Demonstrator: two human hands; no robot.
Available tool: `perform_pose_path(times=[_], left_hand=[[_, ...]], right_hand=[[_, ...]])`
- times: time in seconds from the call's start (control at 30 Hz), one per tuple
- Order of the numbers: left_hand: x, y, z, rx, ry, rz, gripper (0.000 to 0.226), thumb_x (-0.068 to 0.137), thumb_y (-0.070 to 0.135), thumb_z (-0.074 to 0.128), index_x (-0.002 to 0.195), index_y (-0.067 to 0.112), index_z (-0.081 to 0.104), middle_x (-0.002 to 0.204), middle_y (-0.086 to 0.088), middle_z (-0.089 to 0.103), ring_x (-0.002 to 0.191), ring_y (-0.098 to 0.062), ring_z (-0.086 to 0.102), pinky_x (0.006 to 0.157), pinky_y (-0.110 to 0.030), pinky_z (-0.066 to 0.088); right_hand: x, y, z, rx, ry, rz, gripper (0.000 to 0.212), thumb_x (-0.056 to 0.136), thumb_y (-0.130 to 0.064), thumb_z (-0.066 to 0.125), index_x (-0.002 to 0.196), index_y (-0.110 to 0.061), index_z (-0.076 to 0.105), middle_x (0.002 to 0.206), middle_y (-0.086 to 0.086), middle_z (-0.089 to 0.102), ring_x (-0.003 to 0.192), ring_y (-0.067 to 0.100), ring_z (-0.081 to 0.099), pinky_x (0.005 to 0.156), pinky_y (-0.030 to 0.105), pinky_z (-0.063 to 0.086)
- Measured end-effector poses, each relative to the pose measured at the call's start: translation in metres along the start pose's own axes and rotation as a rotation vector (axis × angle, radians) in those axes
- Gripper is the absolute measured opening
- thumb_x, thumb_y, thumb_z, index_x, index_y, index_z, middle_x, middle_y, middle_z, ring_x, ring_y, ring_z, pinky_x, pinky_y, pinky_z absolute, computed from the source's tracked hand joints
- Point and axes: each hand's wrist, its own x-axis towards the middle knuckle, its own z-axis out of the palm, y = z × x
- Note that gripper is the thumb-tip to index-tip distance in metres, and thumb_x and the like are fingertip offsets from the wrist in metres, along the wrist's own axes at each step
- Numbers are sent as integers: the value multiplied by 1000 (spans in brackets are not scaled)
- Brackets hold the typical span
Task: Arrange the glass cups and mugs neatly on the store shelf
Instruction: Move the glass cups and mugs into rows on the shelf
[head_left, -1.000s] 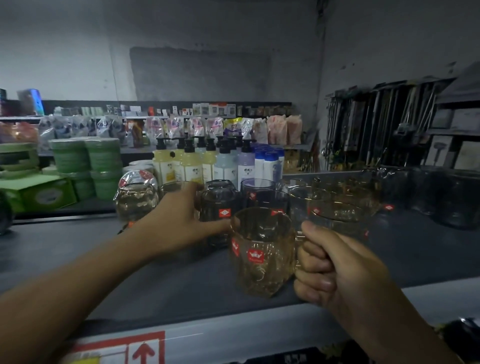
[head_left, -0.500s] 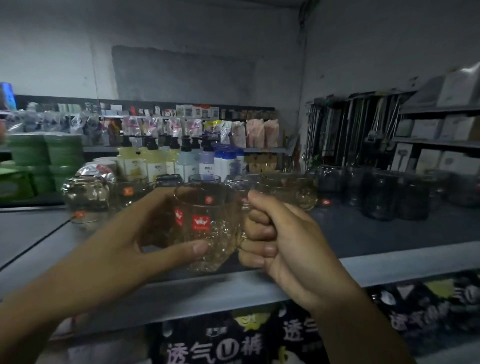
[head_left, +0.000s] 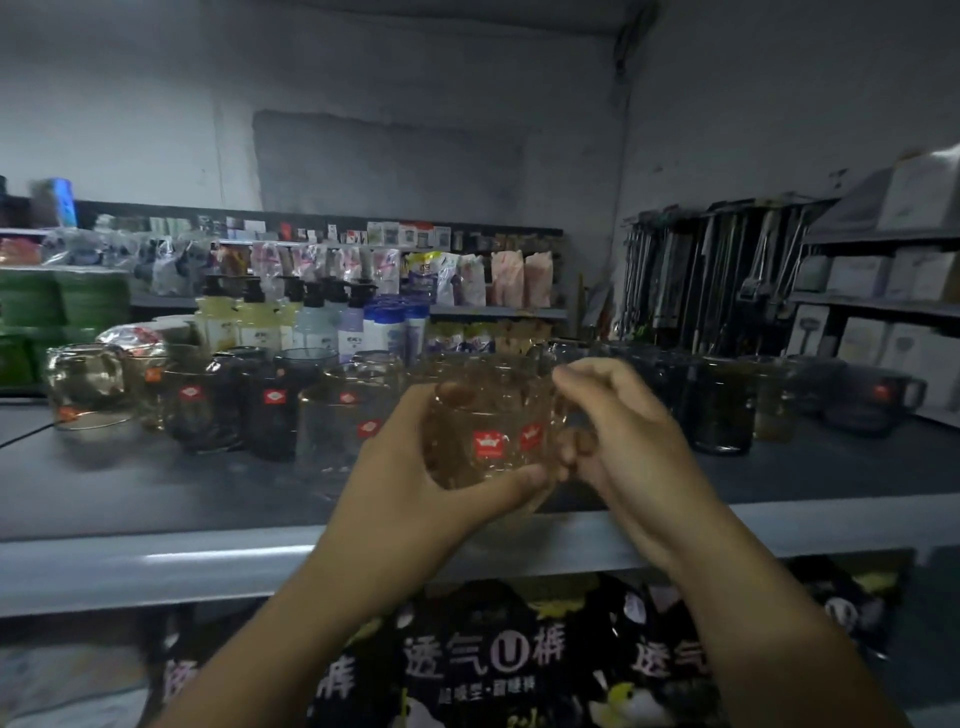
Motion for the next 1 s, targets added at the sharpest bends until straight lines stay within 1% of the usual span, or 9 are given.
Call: perform_pose_path(times=[0.13,0.27,0.33,0.43,0.53,0.63,0.8,0.9,1.0], left_hand=[[17,-8,41,93,199,-43,68,61,47,92,116,29,57,91,19,71,84,15,65,69,-3,48],[35,-20,62,156,321,-37,63,70,36,89,119,24,52,102,15,68,88,16,62,73,-2,46],[41,-26,68,219,293,-50,59,74,31,85,121,23,51,108,11,65,96,12,62,80,-6,47],[43,-34,75,384,184,-65,98,65,45,81,147,13,41,134,-4,54,125,-19,52,106,-34,45],[38,-28,75,412,40,-94,112,69,41,87,159,15,24,143,-3,42,134,-18,41,104,-15,31],[37,-26,63,482,-45,-25,91,81,35,81,157,19,32,139,-2,50,127,-16,52,109,-24,41],[42,-35,35,569,108,130,23,92,22,67,114,19,66,98,6,67,80,-4,64,74,-33,60],[42,-36,32,688,193,164,23,93,23,63,115,15,60,99,0,62,76,-16,62,70,-39,56],[45,-35,39,831,148,59,42,94,26,64,132,14,49,124,-8,48,83,-31,64,74,-44,54]], right_hand=[[-3,9,-17,-243,18,-149,21,96,-43,62,114,-31,63,106,-8,66,78,4,69,73,33,61],[7,10,-20,-411,-126,-170,58,91,-56,63,144,-36,52,132,-15,59,108,-5,60,85,17,48],[18,10,-18,-472,-157,-178,57,89,-56,67,141,-36,54,131,-12,60,106,-6,60,82,15,47],[34,13,-18,-482,-136,-159,46,82,-49,78,123,-35,60,118,-9,66,101,1,64,88,29,56],[52,19,-22,-437,-102,-104,59,72,-38,90,120,-26,58,111,-9,66,99,7,66,89,36,59],[71,28,-26,-410,-83,-68,74,67,-32,94,129,-19,55,114,-5,66,101,11,65,79,29,56],[96,36,-29,-444,-148,-2,82,60,-33,97,131,-18,57,114,-5,66,103,14,65,89,36,57],[105,40,-24,-444,-113,-19,87,60,-31,97,135,-18,55,120,-2,64,104,15,63,88,36,56],[111,48,-19,-440,-104,-19,93,59,-31,98,139,-16,54,126,2,62,110,19,63,93,39,57]])
